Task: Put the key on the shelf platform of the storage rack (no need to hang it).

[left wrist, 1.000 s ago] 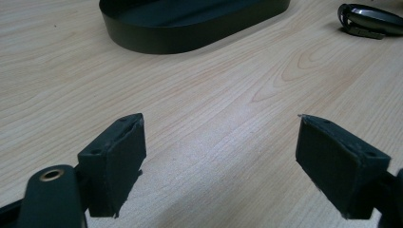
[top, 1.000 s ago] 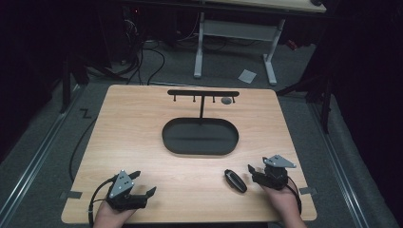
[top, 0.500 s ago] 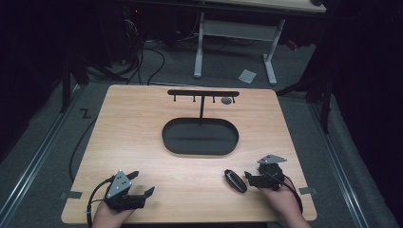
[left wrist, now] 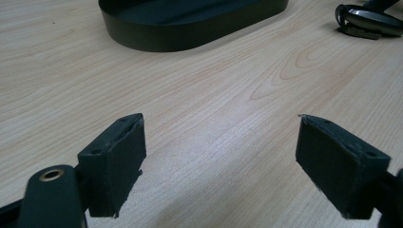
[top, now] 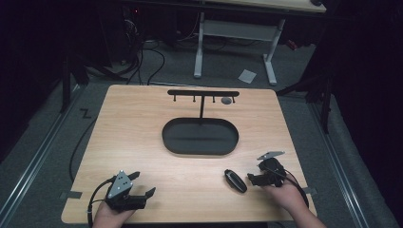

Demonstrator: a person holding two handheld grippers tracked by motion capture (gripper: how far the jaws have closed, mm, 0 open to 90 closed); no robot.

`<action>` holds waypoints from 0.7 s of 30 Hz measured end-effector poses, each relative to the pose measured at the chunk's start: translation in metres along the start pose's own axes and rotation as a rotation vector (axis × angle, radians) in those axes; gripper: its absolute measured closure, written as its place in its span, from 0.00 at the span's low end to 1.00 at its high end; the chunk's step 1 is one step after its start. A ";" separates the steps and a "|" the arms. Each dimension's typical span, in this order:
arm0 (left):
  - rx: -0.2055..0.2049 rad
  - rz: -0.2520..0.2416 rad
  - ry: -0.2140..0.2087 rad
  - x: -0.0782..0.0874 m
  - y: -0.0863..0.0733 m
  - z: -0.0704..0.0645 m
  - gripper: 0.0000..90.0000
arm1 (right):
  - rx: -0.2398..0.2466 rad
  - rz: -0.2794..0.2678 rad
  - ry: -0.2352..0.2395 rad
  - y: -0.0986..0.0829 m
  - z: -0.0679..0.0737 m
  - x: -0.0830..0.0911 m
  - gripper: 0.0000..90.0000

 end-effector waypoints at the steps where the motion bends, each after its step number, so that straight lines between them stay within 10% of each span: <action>1: 0.000 -0.001 0.001 0.000 0.000 0.000 0.20 | 0.005 0.007 0.000 0.000 0.000 0.000 0.27; 21: -0.006 0.001 -0.007 -0.001 0.000 -0.002 0.20 | 0.168 0.254 -0.007 0.001 -0.007 0.010 0.28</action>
Point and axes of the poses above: each handheld gripper's, and its own axes: x roughly backward along the jaws, y roughly out of its top, z roughly to its left, the point moved 9 cm from there along -x, roughly forward along the jaws, and after that the axes turned 2 degrees about y, right-handed, at the moved point
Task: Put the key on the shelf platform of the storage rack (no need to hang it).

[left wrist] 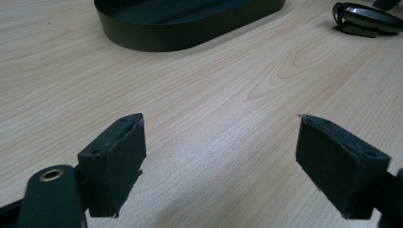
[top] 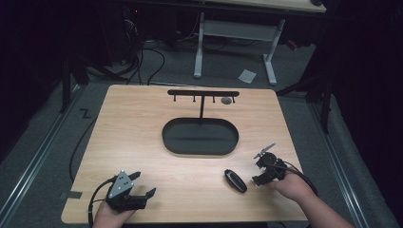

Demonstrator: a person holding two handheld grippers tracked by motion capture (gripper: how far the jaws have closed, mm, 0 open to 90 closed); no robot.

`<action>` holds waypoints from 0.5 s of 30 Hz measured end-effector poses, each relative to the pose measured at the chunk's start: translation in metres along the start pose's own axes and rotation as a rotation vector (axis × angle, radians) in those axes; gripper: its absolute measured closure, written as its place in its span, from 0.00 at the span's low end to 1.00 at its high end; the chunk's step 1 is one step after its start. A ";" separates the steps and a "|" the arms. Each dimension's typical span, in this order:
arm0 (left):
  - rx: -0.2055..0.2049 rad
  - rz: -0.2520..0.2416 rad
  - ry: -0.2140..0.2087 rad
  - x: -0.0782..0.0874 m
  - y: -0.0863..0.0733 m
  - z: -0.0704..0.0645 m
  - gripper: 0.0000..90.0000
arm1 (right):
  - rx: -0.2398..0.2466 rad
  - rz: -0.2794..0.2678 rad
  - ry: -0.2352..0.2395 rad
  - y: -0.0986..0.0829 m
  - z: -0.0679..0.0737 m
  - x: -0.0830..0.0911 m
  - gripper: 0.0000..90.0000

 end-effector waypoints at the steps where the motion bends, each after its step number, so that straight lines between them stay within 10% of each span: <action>1: -0.002 0.003 -0.002 0.000 0.000 0.000 0.20 | 0.012 0.013 0.000 0.000 0.001 0.001 0.28; 15: -0.004 -0.005 -0.003 0.000 0.001 0.000 0.20 | 0.141 0.036 0.049 0.015 0.038 0.022 0.26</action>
Point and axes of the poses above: each handheld gripper's, and its own axes: x roughly backward along the jaws, y roughly out of its top, z roughly to its left, the point moved 9 cm from there along -x, roughly forward along the jaws, and after that the axes turned 2 degrees about y, right-handed, at the moved point
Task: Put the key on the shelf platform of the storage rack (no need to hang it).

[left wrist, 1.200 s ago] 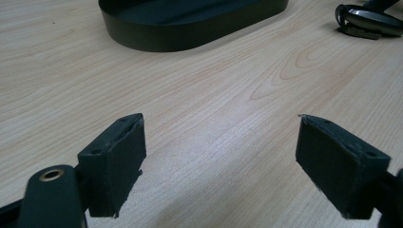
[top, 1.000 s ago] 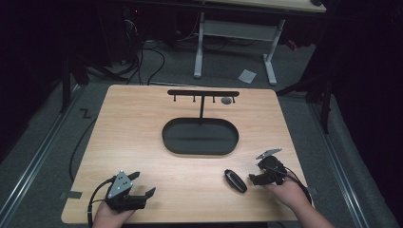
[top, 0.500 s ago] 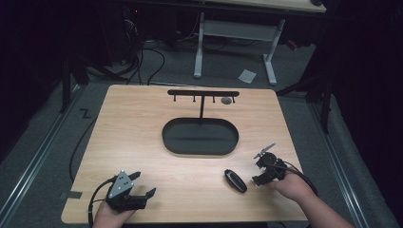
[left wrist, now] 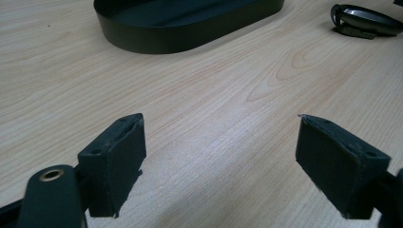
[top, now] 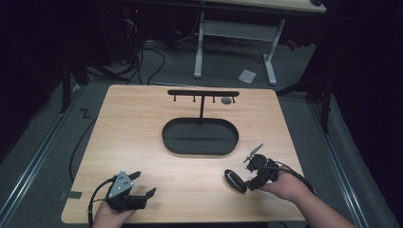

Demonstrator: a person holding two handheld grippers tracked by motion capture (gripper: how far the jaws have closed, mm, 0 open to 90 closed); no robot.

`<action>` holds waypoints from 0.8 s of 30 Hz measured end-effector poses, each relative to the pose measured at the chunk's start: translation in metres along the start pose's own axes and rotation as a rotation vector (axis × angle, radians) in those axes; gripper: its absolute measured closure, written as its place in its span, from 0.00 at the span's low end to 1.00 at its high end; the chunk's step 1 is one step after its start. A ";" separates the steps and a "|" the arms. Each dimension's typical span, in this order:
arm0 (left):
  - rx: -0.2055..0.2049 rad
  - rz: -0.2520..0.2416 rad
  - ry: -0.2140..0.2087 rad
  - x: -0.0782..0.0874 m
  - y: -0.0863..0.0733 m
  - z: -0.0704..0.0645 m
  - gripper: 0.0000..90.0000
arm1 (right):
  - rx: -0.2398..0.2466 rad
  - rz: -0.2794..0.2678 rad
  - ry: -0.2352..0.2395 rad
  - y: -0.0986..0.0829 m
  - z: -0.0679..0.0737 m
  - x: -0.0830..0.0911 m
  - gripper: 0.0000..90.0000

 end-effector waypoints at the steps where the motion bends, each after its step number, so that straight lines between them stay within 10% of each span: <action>1: 0.000 0.000 -0.001 0.000 0.000 0.000 0.20 | 0.007 -0.003 0.005 0.002 0.004 0.001 0.25; 24: -0.007 0.003 -0.005 0.001 0.000 -0.001 0.20 | 0.043 0.014 0.110 0.034 0.045 -0.023 0.25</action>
Point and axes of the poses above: each handheld gripper's, and its own axes: x roughly backward along the jaws, y roughly out of its top, z roughly to its left, the point moved 9 cm from there along -x, roughly forward along the jaws, and after that the axes turned 2 degrees about y, right-handed, at the moved point
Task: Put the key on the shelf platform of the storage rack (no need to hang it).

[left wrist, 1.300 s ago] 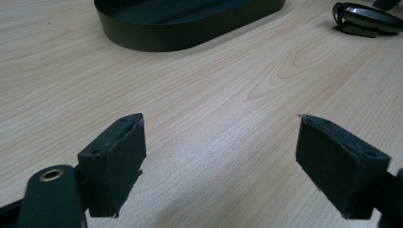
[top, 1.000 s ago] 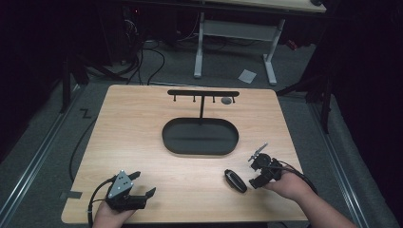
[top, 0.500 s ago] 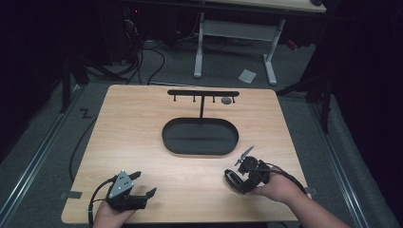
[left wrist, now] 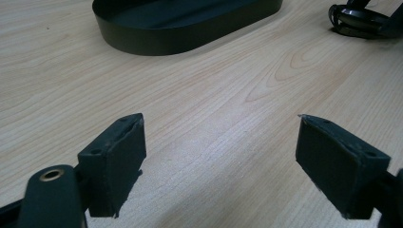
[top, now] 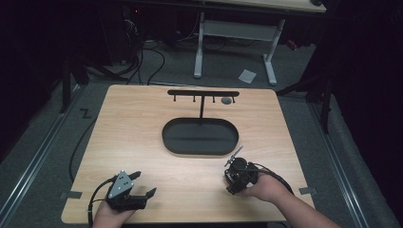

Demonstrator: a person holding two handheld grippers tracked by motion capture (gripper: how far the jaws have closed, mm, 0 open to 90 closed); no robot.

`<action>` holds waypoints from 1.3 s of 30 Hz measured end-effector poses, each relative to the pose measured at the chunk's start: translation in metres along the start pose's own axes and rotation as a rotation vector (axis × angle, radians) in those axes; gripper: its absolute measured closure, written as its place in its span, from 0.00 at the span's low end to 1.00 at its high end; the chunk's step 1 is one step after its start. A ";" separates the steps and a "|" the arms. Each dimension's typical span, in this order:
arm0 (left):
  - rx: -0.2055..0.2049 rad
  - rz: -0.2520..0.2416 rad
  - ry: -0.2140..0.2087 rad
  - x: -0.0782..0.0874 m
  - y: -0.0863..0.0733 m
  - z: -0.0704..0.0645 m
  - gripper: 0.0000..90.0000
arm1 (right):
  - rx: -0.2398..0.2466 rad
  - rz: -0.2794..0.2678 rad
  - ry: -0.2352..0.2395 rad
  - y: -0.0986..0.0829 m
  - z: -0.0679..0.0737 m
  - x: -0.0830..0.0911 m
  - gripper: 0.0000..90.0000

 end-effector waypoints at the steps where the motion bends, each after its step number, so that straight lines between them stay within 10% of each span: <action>1: 0.000 -0.002 0.000 0.000 0.000 0.000 0.20 | -0.004 0.002 0.009 0.001 0.001 -0.001 0.25; 23: 0.004 -0.008 0.000 0.000 0.000 0.000 0.20 | -0.033 0.059 -0.023 0.002 -0.004 -0.004 0.54; 39: 0.002 -0.005 -0.002 0.000 0.000 0.001 0.20 | 0.002 0.001 -0.100 0.031 -0.021 0.046 0.54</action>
Point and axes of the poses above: each handheld gripper's, and its own axes: x roughly backward along the jaws, y roughly out of its top, z roughly to its left, the point moved 9 cm from there along -x, roughly forward along the jaws, and after that the axes turned 2 degrees about y, right-handed, at the moved point
